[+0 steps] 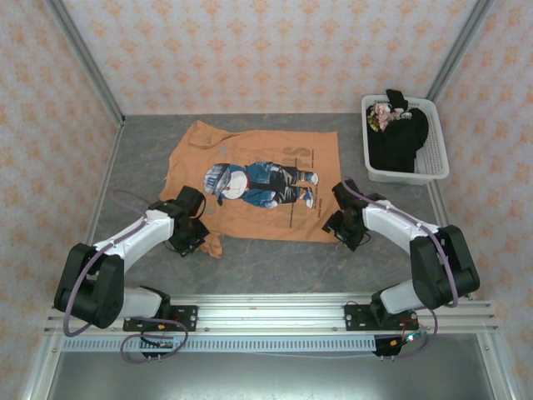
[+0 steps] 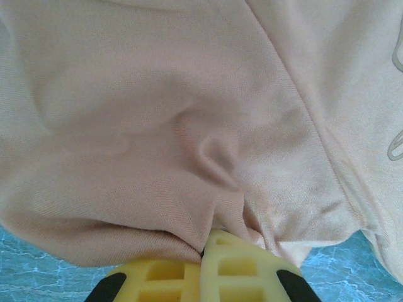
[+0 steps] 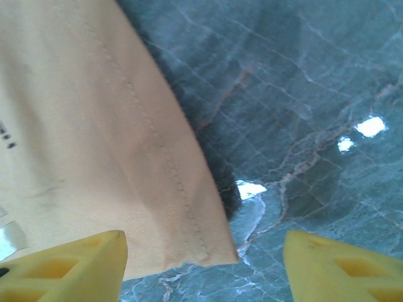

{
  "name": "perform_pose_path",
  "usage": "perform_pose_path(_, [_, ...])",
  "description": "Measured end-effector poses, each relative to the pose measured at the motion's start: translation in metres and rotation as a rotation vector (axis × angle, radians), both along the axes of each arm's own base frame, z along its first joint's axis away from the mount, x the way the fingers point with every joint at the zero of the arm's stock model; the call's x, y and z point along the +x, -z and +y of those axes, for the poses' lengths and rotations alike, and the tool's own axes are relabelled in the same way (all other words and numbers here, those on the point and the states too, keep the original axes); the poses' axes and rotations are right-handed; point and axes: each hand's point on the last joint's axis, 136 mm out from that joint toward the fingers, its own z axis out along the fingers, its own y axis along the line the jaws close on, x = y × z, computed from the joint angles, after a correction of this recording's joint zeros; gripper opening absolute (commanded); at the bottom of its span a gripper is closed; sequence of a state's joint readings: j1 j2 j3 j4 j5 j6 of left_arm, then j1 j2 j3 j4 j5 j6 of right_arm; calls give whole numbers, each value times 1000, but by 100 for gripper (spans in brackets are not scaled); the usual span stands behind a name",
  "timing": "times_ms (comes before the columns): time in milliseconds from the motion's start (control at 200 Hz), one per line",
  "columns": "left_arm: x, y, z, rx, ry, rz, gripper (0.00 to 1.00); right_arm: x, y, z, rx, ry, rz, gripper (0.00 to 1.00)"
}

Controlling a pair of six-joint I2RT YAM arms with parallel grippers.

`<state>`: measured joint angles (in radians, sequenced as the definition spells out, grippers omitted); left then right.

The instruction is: Fold and stack the t-shirts

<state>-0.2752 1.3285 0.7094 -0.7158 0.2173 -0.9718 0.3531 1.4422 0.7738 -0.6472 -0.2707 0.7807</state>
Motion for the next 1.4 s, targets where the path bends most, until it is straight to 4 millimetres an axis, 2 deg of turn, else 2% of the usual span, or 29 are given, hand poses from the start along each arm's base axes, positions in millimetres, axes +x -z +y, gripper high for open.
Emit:
perform_pose_path(90, [0,0,-1,-8,1,2,0,2,7,1,-1,23,17,53])
perform_pose_path(145, [0,0,-2,-11,2,3,0,1,11,0,-9,29,35,44])
perform_pose_path(325, [2,-2,-2,-12,3,-3,0,-5,12,-7,-49,71,90,6])
perform_pose_path(375, [7,-8,-3,-13,6,-16,0,6,9,0,-28,56,68,0])
perform_pose_path(430, [17,-20,-5,-13,10,-43,0,24,-2,9,-10,50,30,0])
perform_pose_path(490, [35,-43,-8,-13,19,-101,0,56,-30,20,15,26,-56,0])
perform_pose_path(525, [51,-64,-9,-17,20,-153,0,77,-51,27,30,12,-117,0])
perform_pose_path(580, [76,-100,-9,-20,18,-247,0,114,-96,39,59,-16,-246,0])
perform_pose_path(640, [104,-150,-6,-17,5,-371,0,148,-152,49,85,-44,-389,0])
perform_pose_path(721, [132,-221,4,0,-18,-541,0,175,-223,56,110,-73,-561,0])
perform_pose_path(801, [141,-281,14,25,-40,-677,0,185,-284,56,120,-96,-696,0])
perform_pose_path(871, [136,-325,21,43,-52,-785,0,182,-317,54,127,-115,-773,0])
perform_pose_path(966, [109,-361,31,50,-60,-885,0,161,-342,50,148,-147,-833,0])
perform_pose_path(1126, [39,-423,49,45,-77,-1111,0,94,-376,42,237,-209,-939,0])
perform_pose_path(1201, [5,-452,60,47,-92,-1223,0,58,-400,38,299,-237,-1020,0])
perform_pose_path(1261, [-23,-484,67,43,-104,-1328,0,35,-421,37,357,-258,-1087,0])
perform_pose_path(1336, [-43,-521,72,32,-118,-1431,0,17,-443,38,421,-274,-1152,0])
perform_pose_path(1401, [-47,-541,73,24,-125,-1476,0,12,-454,40,462,-275,-1184,0])
